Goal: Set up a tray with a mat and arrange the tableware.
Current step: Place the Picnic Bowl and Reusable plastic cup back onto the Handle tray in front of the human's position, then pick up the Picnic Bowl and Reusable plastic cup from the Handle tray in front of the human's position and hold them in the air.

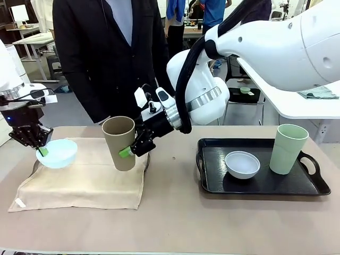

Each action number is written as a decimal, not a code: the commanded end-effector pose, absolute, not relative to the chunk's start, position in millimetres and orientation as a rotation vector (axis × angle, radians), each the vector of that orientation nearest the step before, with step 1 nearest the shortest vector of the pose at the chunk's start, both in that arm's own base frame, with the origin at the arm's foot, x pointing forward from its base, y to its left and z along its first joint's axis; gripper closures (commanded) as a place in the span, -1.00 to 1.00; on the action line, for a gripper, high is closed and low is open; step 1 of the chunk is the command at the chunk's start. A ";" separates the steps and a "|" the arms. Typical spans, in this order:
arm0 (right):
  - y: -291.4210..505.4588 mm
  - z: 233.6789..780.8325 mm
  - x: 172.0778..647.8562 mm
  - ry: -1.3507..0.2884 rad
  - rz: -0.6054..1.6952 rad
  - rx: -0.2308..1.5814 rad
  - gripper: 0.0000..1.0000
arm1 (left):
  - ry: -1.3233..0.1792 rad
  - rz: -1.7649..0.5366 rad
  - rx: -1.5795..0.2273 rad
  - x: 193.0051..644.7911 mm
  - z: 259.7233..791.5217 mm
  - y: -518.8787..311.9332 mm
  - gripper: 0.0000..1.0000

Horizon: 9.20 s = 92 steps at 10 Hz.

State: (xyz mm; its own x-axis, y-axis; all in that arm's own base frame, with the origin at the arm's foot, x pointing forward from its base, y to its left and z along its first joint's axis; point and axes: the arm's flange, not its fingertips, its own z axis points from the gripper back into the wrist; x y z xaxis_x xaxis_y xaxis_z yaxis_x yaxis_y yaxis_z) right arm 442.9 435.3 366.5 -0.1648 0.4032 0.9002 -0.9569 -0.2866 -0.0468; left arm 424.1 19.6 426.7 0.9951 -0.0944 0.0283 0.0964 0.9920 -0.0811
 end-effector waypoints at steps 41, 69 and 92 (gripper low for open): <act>346.4 536.9 374.7 -0.436 1.271 0.578 -1.00 | -0.180 -0.365 -0.115 344.1 588.1 -22.8 -0.99; -108.4 493.1 374.7 -0.192 -0.015 1.370 -1.00 | -0.212 0.055 -1.138 371.1 572.7 73.4 -1.00; -108.4 493.1 374.7 -0.192 -0.015 1.370 -1.00 | -0.212 0.055 -1.138 371.1 572.7 73.4 -1.00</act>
